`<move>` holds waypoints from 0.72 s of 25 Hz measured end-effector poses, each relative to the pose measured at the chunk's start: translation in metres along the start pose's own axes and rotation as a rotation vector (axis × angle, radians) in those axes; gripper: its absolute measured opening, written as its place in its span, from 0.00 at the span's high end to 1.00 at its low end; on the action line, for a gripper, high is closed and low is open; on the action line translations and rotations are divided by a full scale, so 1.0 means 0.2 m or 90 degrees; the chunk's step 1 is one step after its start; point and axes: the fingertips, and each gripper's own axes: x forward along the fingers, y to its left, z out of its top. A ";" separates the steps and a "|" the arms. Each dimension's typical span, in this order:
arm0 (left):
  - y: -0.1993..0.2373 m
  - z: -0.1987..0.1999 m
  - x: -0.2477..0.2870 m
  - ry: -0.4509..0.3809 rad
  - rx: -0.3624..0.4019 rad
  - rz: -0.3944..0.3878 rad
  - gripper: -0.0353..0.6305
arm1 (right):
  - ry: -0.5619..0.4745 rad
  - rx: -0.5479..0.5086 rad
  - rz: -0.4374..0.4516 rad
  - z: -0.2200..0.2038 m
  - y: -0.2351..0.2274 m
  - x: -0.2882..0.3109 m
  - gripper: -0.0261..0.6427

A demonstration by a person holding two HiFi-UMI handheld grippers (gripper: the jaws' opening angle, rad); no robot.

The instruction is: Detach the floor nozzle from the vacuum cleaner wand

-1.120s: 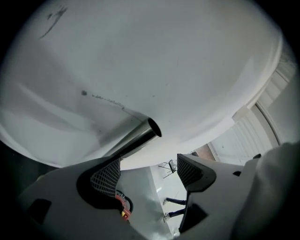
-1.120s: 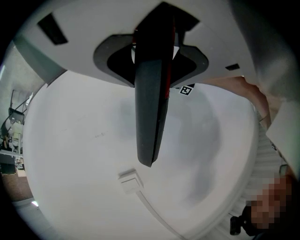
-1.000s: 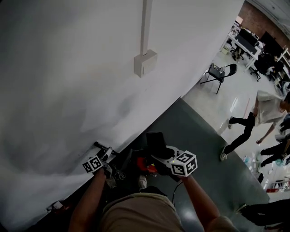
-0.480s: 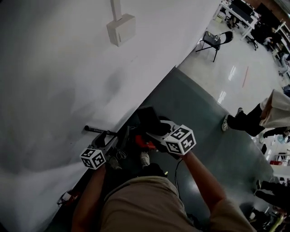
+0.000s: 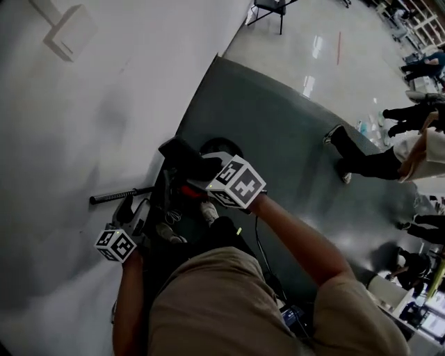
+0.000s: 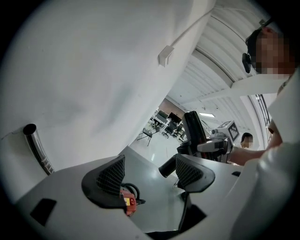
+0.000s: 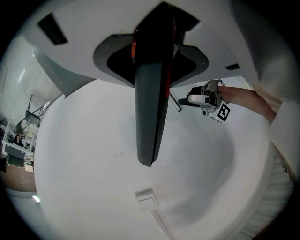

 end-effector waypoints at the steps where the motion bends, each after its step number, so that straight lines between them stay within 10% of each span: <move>1: -0.01 -0.01 0.01 0.006 0.001 -0.004 0.42 | 0.002 0.005 0.001 -0.01 -0.01 0.00 0.62; 18: -0.01 -0.24 0.07 0.096 0.004 0.006 0.42 | 0.018 0.035 0.011 -0.21 -0.07 0.12 0.62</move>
